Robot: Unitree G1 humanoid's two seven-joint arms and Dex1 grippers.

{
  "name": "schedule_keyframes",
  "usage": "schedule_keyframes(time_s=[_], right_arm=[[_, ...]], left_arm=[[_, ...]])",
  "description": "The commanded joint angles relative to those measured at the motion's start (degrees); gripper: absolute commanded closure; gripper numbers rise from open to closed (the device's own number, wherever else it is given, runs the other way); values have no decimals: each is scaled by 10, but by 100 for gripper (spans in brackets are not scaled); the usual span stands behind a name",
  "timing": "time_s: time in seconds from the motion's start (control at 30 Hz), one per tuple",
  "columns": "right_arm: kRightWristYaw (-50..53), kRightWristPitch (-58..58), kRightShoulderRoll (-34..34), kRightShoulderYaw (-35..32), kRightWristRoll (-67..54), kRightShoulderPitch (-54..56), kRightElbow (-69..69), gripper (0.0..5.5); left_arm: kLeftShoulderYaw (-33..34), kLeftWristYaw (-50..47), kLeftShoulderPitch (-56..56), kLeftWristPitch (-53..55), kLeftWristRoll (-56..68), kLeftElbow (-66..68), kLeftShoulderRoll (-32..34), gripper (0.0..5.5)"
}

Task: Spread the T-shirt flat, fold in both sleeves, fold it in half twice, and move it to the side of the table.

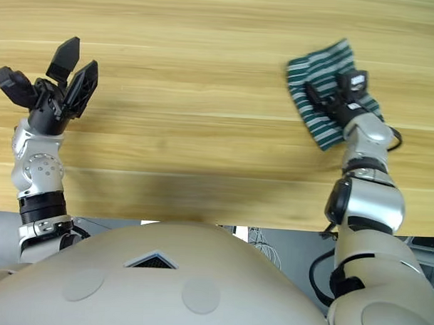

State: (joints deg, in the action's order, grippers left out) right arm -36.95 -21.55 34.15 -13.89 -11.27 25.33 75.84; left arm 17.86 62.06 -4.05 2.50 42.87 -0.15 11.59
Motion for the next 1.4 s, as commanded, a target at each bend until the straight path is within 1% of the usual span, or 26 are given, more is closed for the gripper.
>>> schedule_keyframes(time_s=[0.03,0.23,0.33,0.37,0.43,0.5,0.57,0.6,0.67,0.7,0.77,0.83,0.93,1.1,1.27,1.4], right_arm=[[37,38,15,-46,-7,-48,25,126],[25,14,2,-73,-6,-58,19,126],[-3,-38,9,-110,-37,-36,7,126],[-15,-59,11,-122,-48,-26,1,126],[-68,-96,5,-163,-94,7,-19,126],[-140,-133,-24,-189,-145,32,-59,126],[-198,-173,-79,-183,-179,33,-133,126],[-208,-188,-110,-171,-184,28,-168,126],[-186,-230,-157,-140,-157,22,-190,126],[-131,-267,-176,-121,-112,21,-169,126],[-49,-304,-196,-97,-55,22,-128,126],[-8,-329,-200,-88,-30,22,-110,126],[8,-343,-198,-87,-31,31,-102,126],[14,-350,-198,-81,-31,36,-96,126],[28,-370,-201,-58,-7,33,-98,126],[38,-412,-207,-35,8,20,-131,126]], left_arm=[[-12,-16,-4,-29,-17,5,-18,146],[-37,-23,14,-46,-31,25,-29,146],[-43,-37,17,-76,-53,31,-35,146],[-43,-51,22,-92,-67,36,-40,146],[-40,-116,41,-135,-122,58,-50,146],[-39,-181,65,-178,-178,89,-57,146],[-38,-235,88,-213,-218,119,-63,146],[-36,-255,98,-225,-226,130,-66,146],[-36,-291,117,-252,-250,159,-66,146],[-38,-315,127,-273,-275,187,-64,146],[-42,-351,149,-305,-311,241,-60,146],[-49,-374,167,-336,-336,278,-55,146],[-57,-391,178,-370,-356,310,-48,146],[-59,-399,185,-397,-351,336,-38,146],[-65,-406,180,-405,-348,336,-35,146],[-69,-411,171,-408,-347,327,-34,146]])
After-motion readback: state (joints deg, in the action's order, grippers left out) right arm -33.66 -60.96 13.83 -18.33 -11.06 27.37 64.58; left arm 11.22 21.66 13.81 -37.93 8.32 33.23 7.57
